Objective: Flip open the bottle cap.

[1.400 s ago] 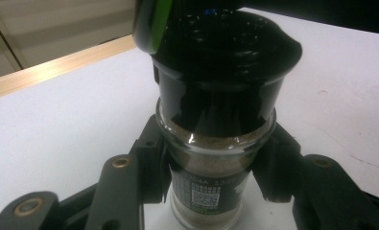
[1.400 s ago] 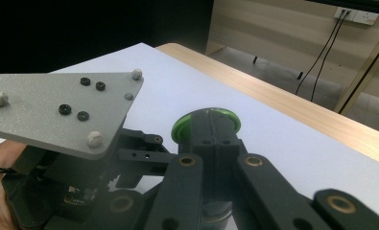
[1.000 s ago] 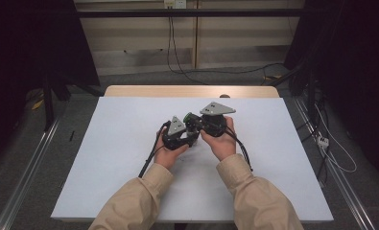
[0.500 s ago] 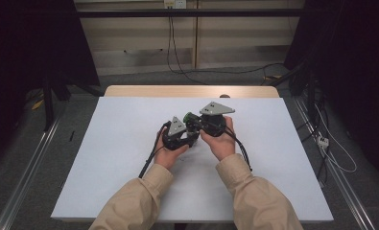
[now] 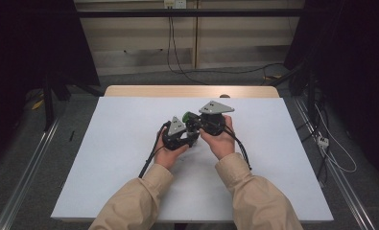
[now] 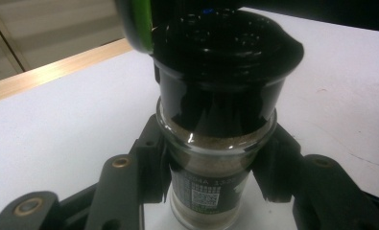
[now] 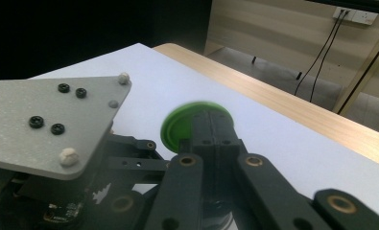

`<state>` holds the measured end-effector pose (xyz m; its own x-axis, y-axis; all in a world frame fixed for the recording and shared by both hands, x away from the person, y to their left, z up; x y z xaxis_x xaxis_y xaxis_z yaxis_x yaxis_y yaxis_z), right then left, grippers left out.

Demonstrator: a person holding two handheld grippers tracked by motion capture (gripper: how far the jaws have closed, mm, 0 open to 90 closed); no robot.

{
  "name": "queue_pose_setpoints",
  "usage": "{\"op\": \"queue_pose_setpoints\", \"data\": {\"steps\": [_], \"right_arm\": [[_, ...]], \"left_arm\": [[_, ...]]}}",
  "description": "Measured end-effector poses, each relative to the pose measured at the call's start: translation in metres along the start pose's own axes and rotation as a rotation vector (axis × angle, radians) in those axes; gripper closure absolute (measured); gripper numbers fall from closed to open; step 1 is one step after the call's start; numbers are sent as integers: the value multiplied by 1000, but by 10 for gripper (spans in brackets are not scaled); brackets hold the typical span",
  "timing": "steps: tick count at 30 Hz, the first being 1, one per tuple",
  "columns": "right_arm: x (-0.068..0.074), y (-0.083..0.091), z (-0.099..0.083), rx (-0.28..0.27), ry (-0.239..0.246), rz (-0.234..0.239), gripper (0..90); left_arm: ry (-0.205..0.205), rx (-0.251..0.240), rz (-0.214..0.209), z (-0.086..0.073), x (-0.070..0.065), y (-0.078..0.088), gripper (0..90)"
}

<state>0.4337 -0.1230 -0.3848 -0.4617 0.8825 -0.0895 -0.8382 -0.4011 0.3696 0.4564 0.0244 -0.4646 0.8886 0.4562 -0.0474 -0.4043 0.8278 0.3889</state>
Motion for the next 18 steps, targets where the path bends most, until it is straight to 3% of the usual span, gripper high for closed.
{"op": "queue_pose_setpoints", "data": {"steps": [18], "right_arm": [[0, -3, 1, -1, 3, 1, 900]], "left_arm": [[15, -6, -10, 0, 1, 1, 527]]}}
Point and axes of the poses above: each handheld gripper's, and its own axes: y roughly backward along the jaws, z roughly out of its top, x roughly to its left, the point moved 1 cm from there along -y, roughly forward along the jaws, and after that the axes turned 10 degrees about -z, right-handed, at the moved point
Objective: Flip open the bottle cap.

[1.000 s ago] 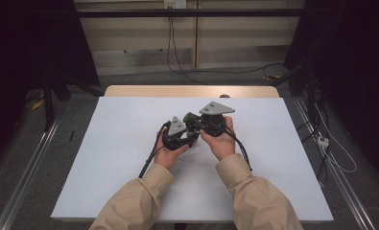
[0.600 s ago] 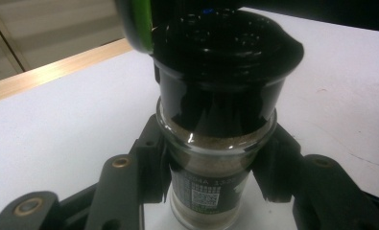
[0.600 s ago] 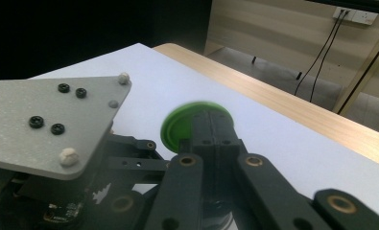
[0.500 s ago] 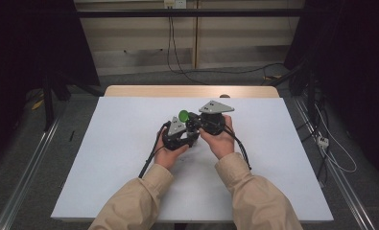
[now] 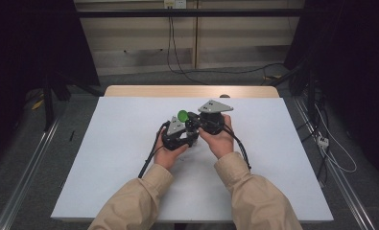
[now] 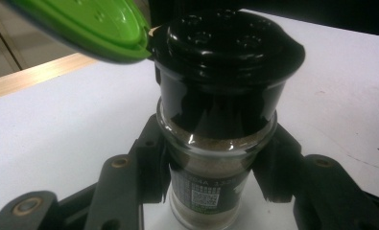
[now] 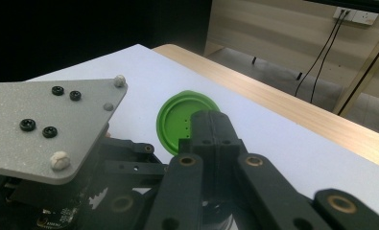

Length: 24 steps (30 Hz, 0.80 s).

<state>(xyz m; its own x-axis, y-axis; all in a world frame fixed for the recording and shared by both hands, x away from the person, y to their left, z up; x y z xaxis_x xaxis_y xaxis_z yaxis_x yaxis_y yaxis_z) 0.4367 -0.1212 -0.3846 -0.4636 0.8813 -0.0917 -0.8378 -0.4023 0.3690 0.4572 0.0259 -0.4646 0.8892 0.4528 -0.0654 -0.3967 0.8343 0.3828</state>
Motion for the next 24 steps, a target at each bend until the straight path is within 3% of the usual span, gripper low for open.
{"op": "queue_pose_setpoints", "data": {"steps": [2, 6, 13, 17, 22, 24], "right_arm": [[0, 0, 0, 1, 1, -1, 900], [0, 1, -2, 3, 7, -3, 900], [-1, 2, -6, 7, -8, -6, 819], [-2, 6, -6, 3, -29, -3, 729], [-3, 11, -7, -4, -60, -5, 543], [-3, 11, -7, -5, -59, -6, 532]], "left_arm": [[18, -10, -4, 0, 0, 0, 509], [27, -9, -5, 1, -1, 1, 387], [51, 11, -6, 2, 0, 6, 271], [74, 11, -15, 2, -1, 10, 209], [81, 23, -36, 4, -2, 17, 140], [83, 23, -37, 4, -2, 18, 124]]}}
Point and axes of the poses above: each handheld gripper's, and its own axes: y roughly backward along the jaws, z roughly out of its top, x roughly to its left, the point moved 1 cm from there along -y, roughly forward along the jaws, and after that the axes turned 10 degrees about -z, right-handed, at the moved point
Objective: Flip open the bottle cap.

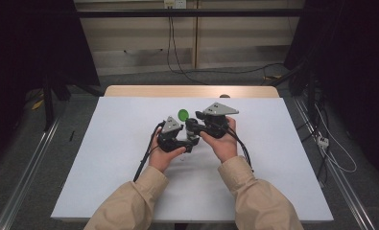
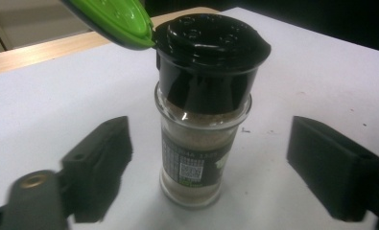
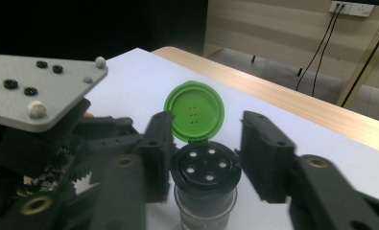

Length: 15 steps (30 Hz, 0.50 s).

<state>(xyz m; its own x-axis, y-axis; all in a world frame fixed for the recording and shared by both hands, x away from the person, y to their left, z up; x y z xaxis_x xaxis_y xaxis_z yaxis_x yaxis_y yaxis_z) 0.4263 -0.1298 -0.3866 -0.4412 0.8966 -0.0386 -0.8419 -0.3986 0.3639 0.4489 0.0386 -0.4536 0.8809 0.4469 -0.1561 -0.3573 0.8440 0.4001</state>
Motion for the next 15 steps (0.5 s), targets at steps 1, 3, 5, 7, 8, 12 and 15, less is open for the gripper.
{"op": "queue_pose_setpoints", "data": {"steps": [1, 3, 5, 7, 8, 12, 15], "right_arm": [[-1, 3, -1, -6, -5, -3, 490], [-1, 5, -2, -9, -10, -7, 457], [-2, 7, -3, -14, -17, -12, 425], [-3, 10, -4, -13, -18, -15, 390], [-3, 11, -5, -10, -17, -13, 378], [-4, 14, -9, -13, -20, -14, 321], [-4, 17, -11, -16, -24, -17, 281]], "left_arm": [[0, 4, 0, 0, 0, 2, 115], [5, 8, 2, 1, -1, 4, 92], [15, 4, -4, 1, 0, 7, 82], [30, 2, -16, 1, 1, 10, 69], [32, 5, -18, 1, 1, 11, 61], [2, 14, -11, 0, -1, 16, 51], [-1, 5, -30, 0, -2, 21, 55]]}}
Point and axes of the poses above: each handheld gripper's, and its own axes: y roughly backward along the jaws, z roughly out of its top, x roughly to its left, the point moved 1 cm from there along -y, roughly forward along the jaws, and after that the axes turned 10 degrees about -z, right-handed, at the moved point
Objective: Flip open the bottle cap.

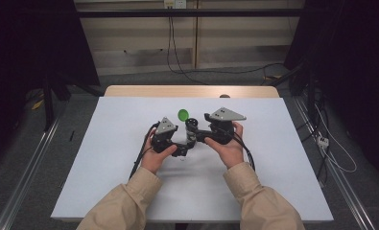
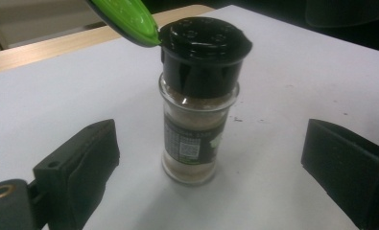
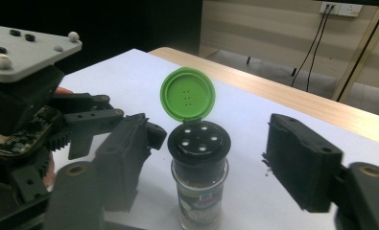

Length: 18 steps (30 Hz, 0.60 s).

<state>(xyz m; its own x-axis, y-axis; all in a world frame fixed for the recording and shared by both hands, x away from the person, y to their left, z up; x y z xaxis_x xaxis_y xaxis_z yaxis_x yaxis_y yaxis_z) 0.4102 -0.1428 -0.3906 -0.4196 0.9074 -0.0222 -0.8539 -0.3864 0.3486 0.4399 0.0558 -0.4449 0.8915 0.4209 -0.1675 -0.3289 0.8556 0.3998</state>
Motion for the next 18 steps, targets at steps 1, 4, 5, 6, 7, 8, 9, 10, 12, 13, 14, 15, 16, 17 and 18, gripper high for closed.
{"op": "queue_pose_setpoints", "data": {"steps": [1, 4, 5, 6, 7, 8, 9, 10, 12, 13, 14, 15, 16, 17, 18], "right_arm": [[0, 1, -1, 4, 0, -2, 273], [-1, 3, -2, 5, 4, 1, 239], [-1, 4, -3, 6, 2, 1, 220], [-1, 5, -3, 9, -1, 3, 209], [0, 6, -3, 10, -4, 7, 203], [0, 7, -4, 1, -1, 6, 202], [0, 9, -5, -4, 2, 10, 195], [0, 10, -7, 0, 0, 10, 183], [0, 12, -10, 2, -4, 10, 163], [0, 13, -12, 5, -8, 11, 155], [0, 14, -13, 13, -7, 13, 141], [-1, 15, -15, 14, -4, 11, 133], [-1, 16, -16, 11, -2, 10, 133], [0, 18, -18, 16, -5, 9, 130], [0, 19, -20, 20, -4, 13, 122]], "left_arm": [[-3, -5, -1, 0, 0, 2, 56], [-5, -4, -14, -1, -2, 9, 59], [-10, -1, -16, -1, -2, 11, 59], [-16, 2, -23, -1, -3, 13, 60], [-24, 2, -29, -1, -3, 16, 60], [-29, 8, -31, -1, -4, 18, 60], [-34, 9, -32, -2, -4, 20, 60], [-33, 11, -37, -2, -4, 23, 60], [-25, 8, -45, -3, -5, 28, 63], [-29, 16, -49, -3, -5, 30, 63], [-39, 23, -48, -3, -5, 32, 63], [-38, 23, -51, -4, -6, 34, 63], [-37, 19, -54, -4, -7, 36, 63], [-44, 21, -58, -4, -6, 38, 63], [-47, 22, -55, -5, -6, 40, 64]]}}
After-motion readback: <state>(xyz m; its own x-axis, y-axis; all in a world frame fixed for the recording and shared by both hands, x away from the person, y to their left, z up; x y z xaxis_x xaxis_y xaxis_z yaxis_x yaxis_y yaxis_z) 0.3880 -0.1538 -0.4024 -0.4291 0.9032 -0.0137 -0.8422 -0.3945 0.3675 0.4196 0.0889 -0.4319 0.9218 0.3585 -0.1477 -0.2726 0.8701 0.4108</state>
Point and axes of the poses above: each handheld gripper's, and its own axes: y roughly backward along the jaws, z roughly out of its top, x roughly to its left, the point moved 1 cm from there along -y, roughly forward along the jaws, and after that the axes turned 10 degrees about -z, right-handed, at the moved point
